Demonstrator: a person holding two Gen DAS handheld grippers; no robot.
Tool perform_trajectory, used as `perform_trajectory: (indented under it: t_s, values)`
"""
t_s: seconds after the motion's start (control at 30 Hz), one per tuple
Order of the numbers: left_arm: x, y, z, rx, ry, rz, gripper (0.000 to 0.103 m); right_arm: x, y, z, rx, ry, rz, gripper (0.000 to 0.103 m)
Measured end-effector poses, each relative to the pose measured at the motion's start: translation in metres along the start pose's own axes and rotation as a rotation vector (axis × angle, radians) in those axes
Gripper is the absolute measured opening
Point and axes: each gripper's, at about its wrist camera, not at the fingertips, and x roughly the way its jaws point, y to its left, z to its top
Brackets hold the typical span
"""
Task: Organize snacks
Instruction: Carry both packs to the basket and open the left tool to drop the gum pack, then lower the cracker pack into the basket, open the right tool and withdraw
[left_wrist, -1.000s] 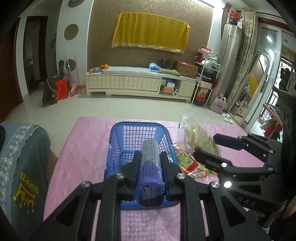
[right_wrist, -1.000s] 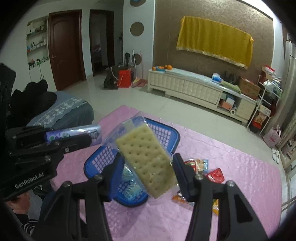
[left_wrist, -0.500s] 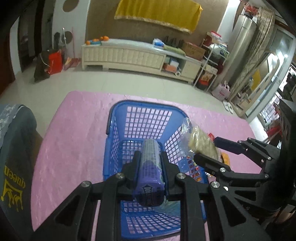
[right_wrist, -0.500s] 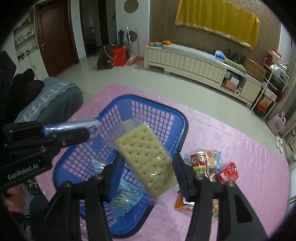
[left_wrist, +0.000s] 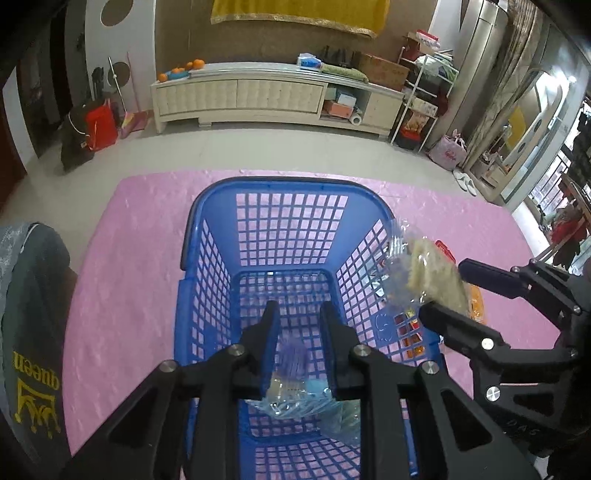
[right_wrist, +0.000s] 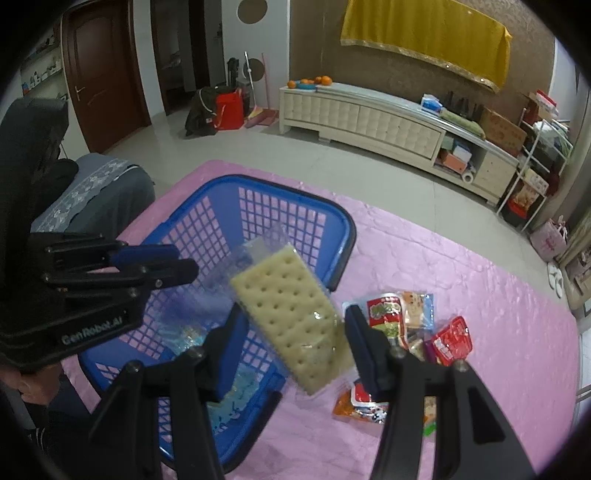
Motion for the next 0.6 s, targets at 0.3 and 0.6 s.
perform_trajectory:
  t_s: [0.3, 0.6]
  values:
    - [-0.007, 0.015, -0.006, -0.053, 0.011, -0.007, 0.026, 0.000, -0.003, 0.000, 0.016, -0.001, 0.019, 0.058]
    - [-0.047, 0.034, -0.012, -0.056, -0.068, 0.044, 0.040, -0.003, 0.015, 0.013, 0.011, -0.005, 0.037, 0.058]
